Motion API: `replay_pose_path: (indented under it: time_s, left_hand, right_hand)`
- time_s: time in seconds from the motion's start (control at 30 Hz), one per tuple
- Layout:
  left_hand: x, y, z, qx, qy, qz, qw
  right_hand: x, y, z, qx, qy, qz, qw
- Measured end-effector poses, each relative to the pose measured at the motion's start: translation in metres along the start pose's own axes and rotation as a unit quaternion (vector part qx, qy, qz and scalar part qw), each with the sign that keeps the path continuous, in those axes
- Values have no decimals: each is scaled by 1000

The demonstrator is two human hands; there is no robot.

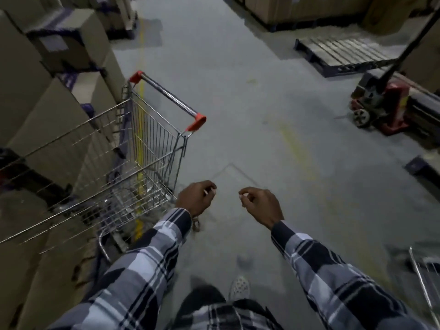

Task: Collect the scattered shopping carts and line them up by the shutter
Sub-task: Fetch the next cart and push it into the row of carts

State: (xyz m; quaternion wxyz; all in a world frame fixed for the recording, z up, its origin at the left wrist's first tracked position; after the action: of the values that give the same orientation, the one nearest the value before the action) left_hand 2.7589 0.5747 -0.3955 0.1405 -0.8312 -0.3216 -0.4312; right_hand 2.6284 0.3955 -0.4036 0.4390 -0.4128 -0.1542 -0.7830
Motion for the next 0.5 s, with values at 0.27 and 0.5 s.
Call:
replay_pose_path:
  time_s: [0.27,0.5]
  left_hand:
    - [76,189,30,43,-4,-306,951]
    - [123,317,121,209,11,-402,891]
  right_hand:
    - [34,232,78,154,-7,6,988]
    - [2,406,186,304,-29,62,950]
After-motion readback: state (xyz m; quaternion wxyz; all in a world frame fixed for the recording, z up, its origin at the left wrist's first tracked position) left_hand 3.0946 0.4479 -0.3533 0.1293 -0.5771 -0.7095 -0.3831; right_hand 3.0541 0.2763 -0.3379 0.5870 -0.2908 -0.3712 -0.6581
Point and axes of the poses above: each hand's wrist, its own y-axis towards the middle knuckle, its own x-axis out of the back of the hand, z = x × y, the point moved 2 cm from there along y, towards the middle knuckle, and after that the axes turned 11 degrees about -x, right-handed, at the moved point
